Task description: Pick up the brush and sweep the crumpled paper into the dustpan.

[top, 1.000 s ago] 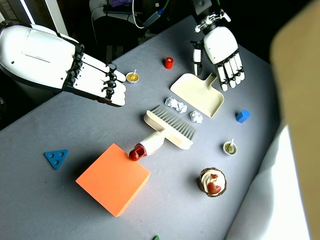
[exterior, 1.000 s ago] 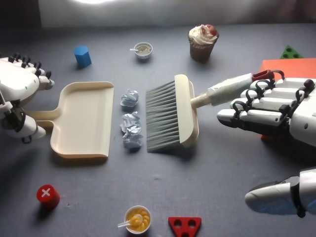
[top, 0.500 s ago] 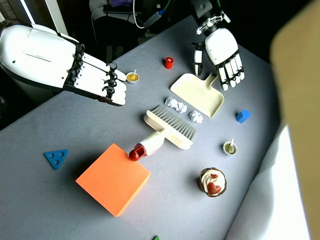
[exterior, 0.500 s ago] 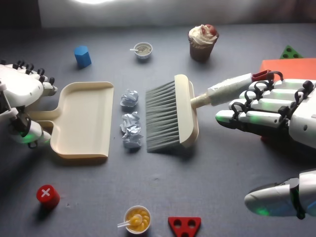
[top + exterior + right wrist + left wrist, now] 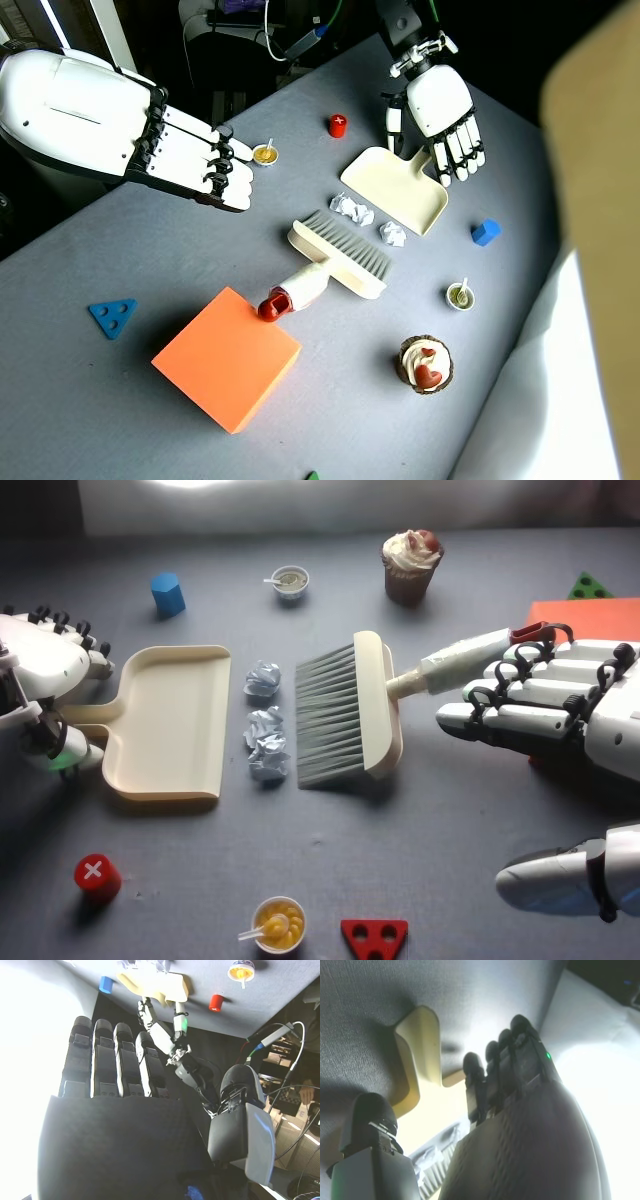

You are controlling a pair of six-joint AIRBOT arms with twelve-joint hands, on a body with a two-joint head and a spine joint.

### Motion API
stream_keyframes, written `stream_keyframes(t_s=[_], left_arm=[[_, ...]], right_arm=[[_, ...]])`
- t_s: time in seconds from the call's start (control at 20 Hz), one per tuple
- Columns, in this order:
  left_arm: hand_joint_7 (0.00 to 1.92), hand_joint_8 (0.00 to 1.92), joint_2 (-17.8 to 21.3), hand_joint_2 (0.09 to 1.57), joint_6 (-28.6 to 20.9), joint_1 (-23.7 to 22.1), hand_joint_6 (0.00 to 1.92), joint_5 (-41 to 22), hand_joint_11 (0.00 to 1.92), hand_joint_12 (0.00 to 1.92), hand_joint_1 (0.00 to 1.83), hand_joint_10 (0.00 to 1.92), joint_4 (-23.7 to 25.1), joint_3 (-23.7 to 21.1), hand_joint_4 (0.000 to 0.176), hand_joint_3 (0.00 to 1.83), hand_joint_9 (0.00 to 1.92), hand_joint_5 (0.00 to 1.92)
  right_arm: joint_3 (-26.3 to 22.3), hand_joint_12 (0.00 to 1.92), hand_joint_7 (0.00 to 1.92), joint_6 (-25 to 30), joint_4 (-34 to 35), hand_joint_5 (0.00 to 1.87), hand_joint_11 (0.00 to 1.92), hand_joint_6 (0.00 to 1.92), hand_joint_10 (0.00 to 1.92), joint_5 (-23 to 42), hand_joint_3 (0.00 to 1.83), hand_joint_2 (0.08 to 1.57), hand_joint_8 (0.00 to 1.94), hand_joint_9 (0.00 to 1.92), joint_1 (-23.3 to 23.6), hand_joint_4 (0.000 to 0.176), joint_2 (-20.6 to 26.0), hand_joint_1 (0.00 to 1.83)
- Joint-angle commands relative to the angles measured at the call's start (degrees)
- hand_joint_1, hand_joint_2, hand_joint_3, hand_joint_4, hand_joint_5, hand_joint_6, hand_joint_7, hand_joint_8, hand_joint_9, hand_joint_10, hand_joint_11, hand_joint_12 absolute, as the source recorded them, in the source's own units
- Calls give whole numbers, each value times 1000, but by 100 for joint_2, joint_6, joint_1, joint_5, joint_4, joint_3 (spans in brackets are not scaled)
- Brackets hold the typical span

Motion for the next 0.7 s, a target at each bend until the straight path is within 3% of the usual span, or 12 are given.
stream_keyframes(t_s=[0.0, 0.05, 0.1, 0.35, 0.45, 0.55, 0.6, 0.65], left_arm=[[204, 6, -29, 1049, 42, 17, 20, -334, 162, 6, 675, 5, 169, 45, 33, 5, 167, 397], [247, 5, -37, 1052, 42, 19, 14, -336, 196, 17, 682, 6, 171, 48, 34, 2, 205, 449], [236, 1, -46, 1058, 42, 23, 9, -340, 199, 17, 670, 4, 171, 49, 46, 4, 209, 456], [276, 3, -91, 1081, 39, 38, 23, -376, 220, 19, 745, 4, 171, 49, 36, 3, 252, 608], [270, 0, -96, 1092, 38, 39, 21, -391, 208, 10, 757, 0, 170, 49, 42, 1, 247, 679], [298, 2, -97, 1089, 38, 38, 16, -414, 217, 12, 837, 2, 173, 49, 1, 0, 261, 764], [284, 0, -97, 1102, 38, 38, 9, -419, 213, 9, 816, 0, 175, 49, 8, 5, 252, 768], [285, 1, -97, 1102, 38, 38, 17, -421, 208, 6, 846, 0, 177, 49, 0, 3, 247, 797]], right_arm=[[-32, 15, 114, 24, -105, 95, 110, 5, 9, -553, 3, 1046, 8, 111, 46, 0, 31, 0], [-32, 9, 101, 24, -105, 85, 99, 0, 3, -553, 2, 1045, 2, 98, 45, 0, 31, 0], [-32, 2, 64, 24, -105, 51, 63, 0, 0, -553, 4, 1051, 0, 60, 45, 0, 31, 0], [-32, 16, 81, 24, -105, 63, 94, 6, 9, -568, 3, 1056, 8, 78, 46, 0, 31, 0], [-32, 19, 110, 24, -105, 91, 107, 13, 15, -570, 4, 1061, 15, 102, 46, 0, 31, 0], [-32, 15, 103, 24, -105, 87, 102, 9, 9, -570, 6, 1067, 9, 96, 46, 0, 31, 0], [-32, 14, 99, 24, -105, 87, 101, 8, 7, -570, 4, 1065, 6, 93, 46, 0, 31, 0], [-32, 15, 101, 24, -105, 87, 104, 7, 9, -570, 4, 1065, 7, 99, 46, 0, 31, 0]])
